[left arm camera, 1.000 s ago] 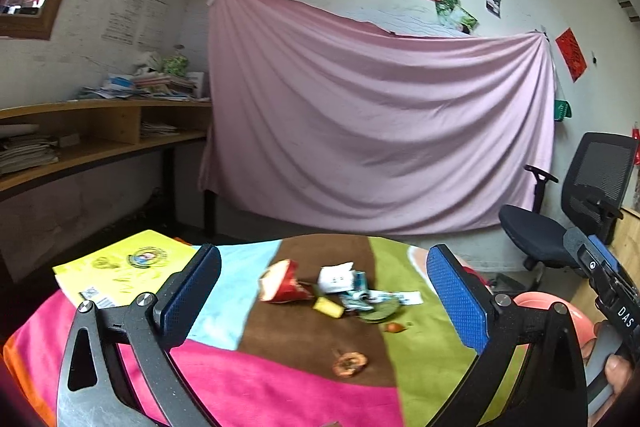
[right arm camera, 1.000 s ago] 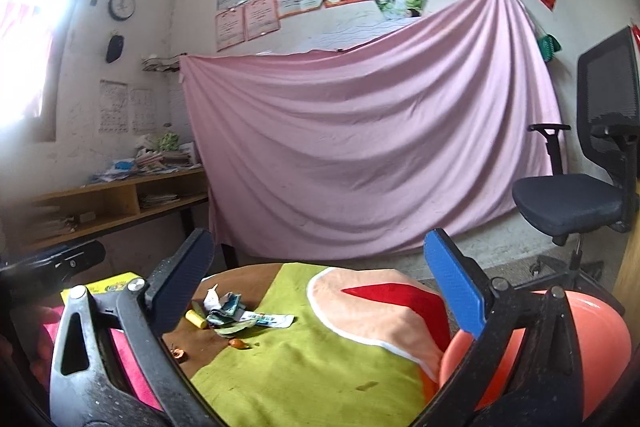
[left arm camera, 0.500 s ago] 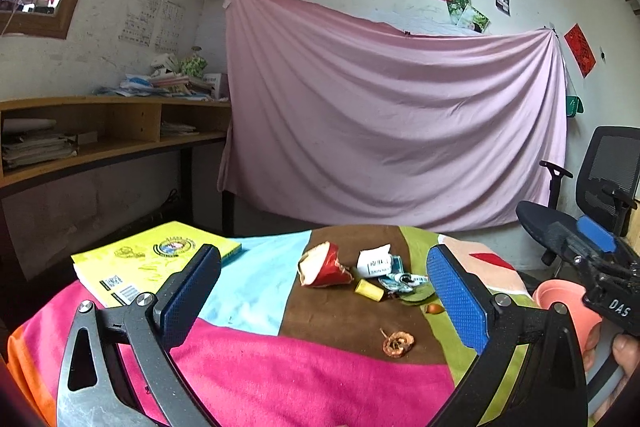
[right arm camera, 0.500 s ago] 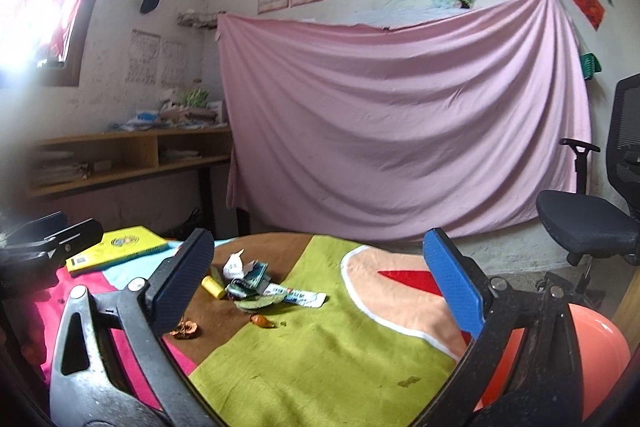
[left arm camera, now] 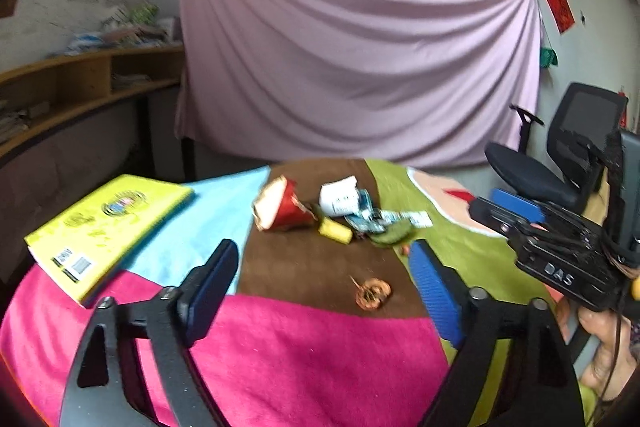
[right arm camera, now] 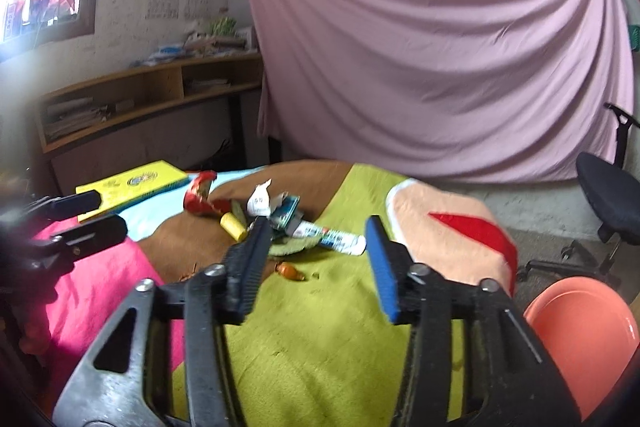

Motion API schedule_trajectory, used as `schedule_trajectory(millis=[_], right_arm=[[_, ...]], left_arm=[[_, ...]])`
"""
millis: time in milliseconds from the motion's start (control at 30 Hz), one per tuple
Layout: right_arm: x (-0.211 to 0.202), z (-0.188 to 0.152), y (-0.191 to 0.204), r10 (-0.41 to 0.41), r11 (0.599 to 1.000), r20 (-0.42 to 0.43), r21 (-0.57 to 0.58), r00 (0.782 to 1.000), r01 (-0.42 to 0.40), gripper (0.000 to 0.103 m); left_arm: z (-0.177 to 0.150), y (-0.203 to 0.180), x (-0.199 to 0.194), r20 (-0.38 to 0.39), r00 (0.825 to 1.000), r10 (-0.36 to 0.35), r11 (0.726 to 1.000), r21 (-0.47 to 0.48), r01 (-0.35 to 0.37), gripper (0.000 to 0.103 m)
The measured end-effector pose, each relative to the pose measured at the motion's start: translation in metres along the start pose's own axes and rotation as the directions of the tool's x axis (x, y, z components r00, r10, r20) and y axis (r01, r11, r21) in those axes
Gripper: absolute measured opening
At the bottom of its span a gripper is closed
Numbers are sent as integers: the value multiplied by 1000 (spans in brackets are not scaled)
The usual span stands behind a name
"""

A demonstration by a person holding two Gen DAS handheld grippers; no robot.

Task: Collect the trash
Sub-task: 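Move both tools back toward the remaining trash on the table, then grasp the nut shell with the left tool while the right tool grasps the orange seed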

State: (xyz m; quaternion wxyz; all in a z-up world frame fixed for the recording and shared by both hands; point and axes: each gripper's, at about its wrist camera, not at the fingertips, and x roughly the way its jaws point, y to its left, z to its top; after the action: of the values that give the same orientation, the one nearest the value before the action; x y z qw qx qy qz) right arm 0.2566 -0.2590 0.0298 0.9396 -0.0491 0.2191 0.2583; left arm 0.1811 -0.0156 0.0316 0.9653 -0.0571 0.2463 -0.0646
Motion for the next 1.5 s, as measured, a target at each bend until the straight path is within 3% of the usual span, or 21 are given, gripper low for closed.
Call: schedule_trajectory(millis=[167, 300, 400, 700, 867, 1233, 1500], right_arm=[[19, -1, 0, 34, 999, -89, 5, 995, -34, 103], [33, -3, 0, 52, 999, -157, 9, 986, -52, 103], [41, -4, 0, 70, 998, -196, 15, 978, -68, 103], [67, -10, 1, 110, 994, -319, 30, 941, -106, 103], [77, -8, 4, 103, 994, -352, 13, 930, -105, 103], [94, -8, 8, 117, 991, -405, -6, 907, -131, 103], [89, -11, 10, 118, 991, -400, -15, 909, -135, 103]], left_arm=[[-2, -4, 19, -112, 992, -65, 998, 2, 66, 56], [-4, -10, 34, -192, 977, -96, 995, 10, 100, 53], [-6, -14, 45, -245, 962, -120, 992, 12, 127, 43], [-8, -20, 64, -346, 930, -121, 990, 26, 139, 30], [-8, -19, 68, -358, 926, -118, 991, 19, 133, 20], [-9, -22, 67, -355, 930, -95, 992, 42, 117, 19], [-8, -24, 56, -303, 951, -64, 995, 55, 85, 19]])
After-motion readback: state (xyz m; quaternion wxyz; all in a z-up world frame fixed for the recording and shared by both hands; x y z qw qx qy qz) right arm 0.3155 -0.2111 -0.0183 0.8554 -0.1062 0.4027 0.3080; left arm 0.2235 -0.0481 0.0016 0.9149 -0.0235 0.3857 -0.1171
